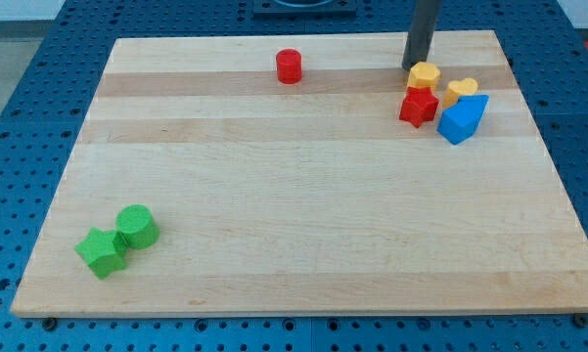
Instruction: Slide the yellow hexagon closer to the red star
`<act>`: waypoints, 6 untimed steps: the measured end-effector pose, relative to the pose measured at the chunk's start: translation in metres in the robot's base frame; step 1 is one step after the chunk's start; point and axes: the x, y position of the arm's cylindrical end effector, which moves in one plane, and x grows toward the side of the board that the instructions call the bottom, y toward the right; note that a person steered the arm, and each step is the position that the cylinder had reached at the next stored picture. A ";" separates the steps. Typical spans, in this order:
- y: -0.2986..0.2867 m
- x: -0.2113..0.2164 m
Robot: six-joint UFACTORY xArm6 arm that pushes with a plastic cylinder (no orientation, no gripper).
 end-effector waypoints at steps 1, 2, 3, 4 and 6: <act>0.000 0.008; 0.000 0.010; 0.000 0.014; -0.009 0.004; -0.059 -0.034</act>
